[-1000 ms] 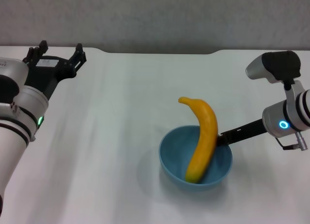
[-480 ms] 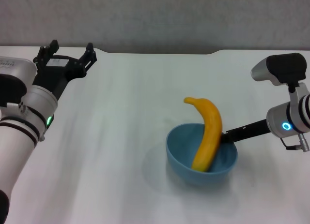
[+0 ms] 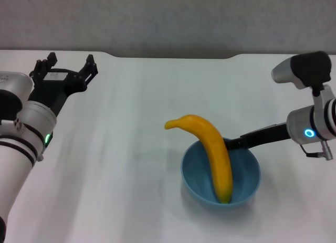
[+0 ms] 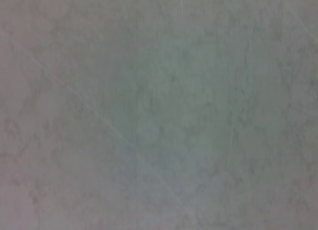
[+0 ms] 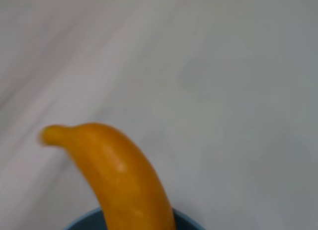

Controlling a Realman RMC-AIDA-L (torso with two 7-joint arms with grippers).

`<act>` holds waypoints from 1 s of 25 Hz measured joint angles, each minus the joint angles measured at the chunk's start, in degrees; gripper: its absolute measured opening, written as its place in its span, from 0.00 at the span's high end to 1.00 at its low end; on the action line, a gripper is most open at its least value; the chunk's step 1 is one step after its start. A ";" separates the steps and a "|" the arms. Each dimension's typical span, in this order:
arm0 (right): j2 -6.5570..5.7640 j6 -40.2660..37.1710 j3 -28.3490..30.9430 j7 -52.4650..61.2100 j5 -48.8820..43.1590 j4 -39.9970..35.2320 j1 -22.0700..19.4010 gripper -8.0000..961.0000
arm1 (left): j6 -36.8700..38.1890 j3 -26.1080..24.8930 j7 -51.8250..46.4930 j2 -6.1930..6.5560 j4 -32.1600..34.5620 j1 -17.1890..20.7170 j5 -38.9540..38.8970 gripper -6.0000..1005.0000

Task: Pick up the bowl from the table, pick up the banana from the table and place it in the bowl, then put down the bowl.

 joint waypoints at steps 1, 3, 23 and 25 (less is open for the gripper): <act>0.03 -0.47 -0.12 0.00 0.07 -0.99 -0.58 0.59 | 0.00 0.13 0.00 -0.01 0.16 -0.03 0.01 0.11; 0.04 -1.57 -0.52 0.20 0.35 -3.09 -1.81 0.51 | 0.00 0.37 -0.01 -0.02 0.40 -0.10 0.01 0.11; -0.21 -1.53 -8.20 -17.38 25.31 -25.84 -20.93 0.07 | 9.05 1.17 -8.05 0.08 8.43 -0.59 0.40 0.11; -0.23 -0.04 -7.09 -27.86 36.42 -23.67 -23.47 0.07 | 10.10 1.97 -9.45 0.11 9.88 -0.65 1.36 0.11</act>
